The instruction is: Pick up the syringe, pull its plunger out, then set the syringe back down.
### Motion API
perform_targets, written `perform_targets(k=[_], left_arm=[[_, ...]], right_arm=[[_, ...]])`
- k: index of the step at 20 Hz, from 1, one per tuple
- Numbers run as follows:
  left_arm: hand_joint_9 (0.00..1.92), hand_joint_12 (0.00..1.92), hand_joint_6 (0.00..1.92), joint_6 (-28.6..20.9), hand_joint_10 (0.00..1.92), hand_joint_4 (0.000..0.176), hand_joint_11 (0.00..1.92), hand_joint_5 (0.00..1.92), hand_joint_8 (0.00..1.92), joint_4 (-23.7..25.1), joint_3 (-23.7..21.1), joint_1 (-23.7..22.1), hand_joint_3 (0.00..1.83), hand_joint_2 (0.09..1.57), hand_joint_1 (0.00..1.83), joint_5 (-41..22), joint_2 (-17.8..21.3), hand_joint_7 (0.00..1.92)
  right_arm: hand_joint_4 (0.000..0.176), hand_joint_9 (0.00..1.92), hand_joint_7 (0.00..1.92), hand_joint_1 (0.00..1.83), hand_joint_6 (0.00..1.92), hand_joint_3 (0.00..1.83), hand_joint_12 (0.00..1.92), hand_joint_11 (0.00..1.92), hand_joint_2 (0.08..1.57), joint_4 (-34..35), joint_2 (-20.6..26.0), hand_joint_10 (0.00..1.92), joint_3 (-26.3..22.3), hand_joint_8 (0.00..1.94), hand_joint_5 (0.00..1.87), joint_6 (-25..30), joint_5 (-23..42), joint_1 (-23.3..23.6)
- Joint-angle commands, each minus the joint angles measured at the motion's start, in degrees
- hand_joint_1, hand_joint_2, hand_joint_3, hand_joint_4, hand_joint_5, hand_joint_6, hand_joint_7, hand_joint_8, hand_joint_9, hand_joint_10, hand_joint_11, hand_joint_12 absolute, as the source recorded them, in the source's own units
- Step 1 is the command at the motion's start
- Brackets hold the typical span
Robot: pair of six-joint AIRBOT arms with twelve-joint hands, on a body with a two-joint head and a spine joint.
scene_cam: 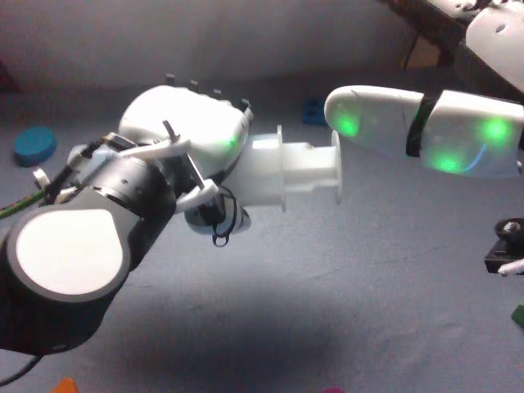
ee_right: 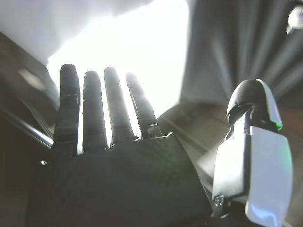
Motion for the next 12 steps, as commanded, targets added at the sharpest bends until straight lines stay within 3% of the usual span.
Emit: perform_targets(k=[1,3,8,12], left_arm=[[0.59,1.77,1.54,0.9,1.60,0.000,0.52,0.47,1.64,5.1,-0.2,-1.4,0.00,1.29,1.47,1.8,0.5,0.64],[0.59,1.78,1.55,1.2,1.61,0.000,0.52,0.45,1.65,5.4,-0.5,-2.0,0.00,1.29,1.47,0.8,1.2,0.64],[0.59,1.76,1.53,2.3,1.60,0.000,0.52,0.49,1.63,6.4,-1.4,-3.4,0.00,1.28,1.47,-1.4,2.4,0.65],[0.59,1.76,1.53,2.6,1.60,0.000,0.53,0.48,1.63,6.4,-1.5,-3.8,0.00,1.28,1.47,-1.5,2.6,0.65]], right_arm=[[0.000,0.10,0.12,0.01,0.00,0.00,0.66,0.00,0.96,-2.9,0.0,0.00,0.7,0.00,0.06,2.6,3.1,-0.3],[0.000,0.10,0.12,0.04,0.00,0.00,0.66,0.00,0.96,-3.5,-0.6,0.00,2.3,0.00,0.06,6.2,3.1,-1.9],[0.000,0.29,0.29,0.61,0.01,0.00,0.89,0.00,0.93,-11.2,-3.0,0.02,7.6,0.01,0.19,19.0,4.0,-5.4],[0.000,0.36,0.33,0.79,0.01,0.01,0.94,0.00,0.98,-16.6,-8.8,0.02,13.3,0.01,0.24,27.6,15.1,-10.9]])
